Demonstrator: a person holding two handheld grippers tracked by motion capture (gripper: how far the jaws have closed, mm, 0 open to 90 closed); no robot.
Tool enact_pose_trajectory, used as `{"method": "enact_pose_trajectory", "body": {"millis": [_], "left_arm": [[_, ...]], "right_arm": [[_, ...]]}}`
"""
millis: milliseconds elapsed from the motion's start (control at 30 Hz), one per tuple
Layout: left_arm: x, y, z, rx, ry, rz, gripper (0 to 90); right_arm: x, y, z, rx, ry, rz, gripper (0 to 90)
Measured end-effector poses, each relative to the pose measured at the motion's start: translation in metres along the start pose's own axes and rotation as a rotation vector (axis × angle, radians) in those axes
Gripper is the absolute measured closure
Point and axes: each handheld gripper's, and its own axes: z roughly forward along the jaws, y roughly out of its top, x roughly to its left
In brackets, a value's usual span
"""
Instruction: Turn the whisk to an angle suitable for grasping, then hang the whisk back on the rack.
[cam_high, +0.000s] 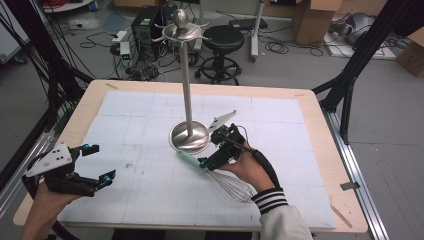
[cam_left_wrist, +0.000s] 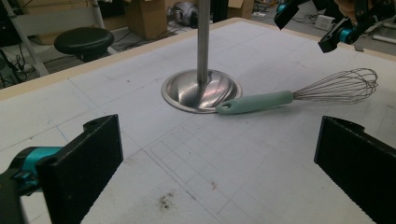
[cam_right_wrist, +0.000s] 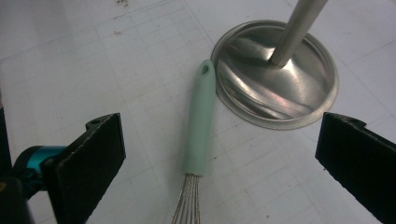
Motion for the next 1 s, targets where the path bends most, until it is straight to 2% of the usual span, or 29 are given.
{"method": "enact_pose_trajectory", "body": {"millis": [100,200,367,500,1000], "left_arm": [[0.000,0.000,-0.001,-0.003,0.003,0.000,1.7],[0.000,0.000,-0.001,-0.005,0.003,-0.003,1.7],[0.000,0.000,-0.001,-0.004,0.002,0.000,1.7],[0.001,0.000,-0.001,-0.003,-0.002,-0.001,1.7],[0.002,-0.001,-0.002,-0.009,-0.006,-0.002,1.7]], "right_arm": [[0.002,0.003,0.006,0.018,0.003,-0.013,0.3],[0.003,0.004,0.011,0.032,-0.002,-0.003,0.3],[0.003,0.006,0.018,0.060,0.034,-0.021,0.3],[0.002,0.005,0.021,0.078,0.040,-0.030,0.3],[0.001,0.005,0.029,0.104,0.052,-0.035,0.3]]}}
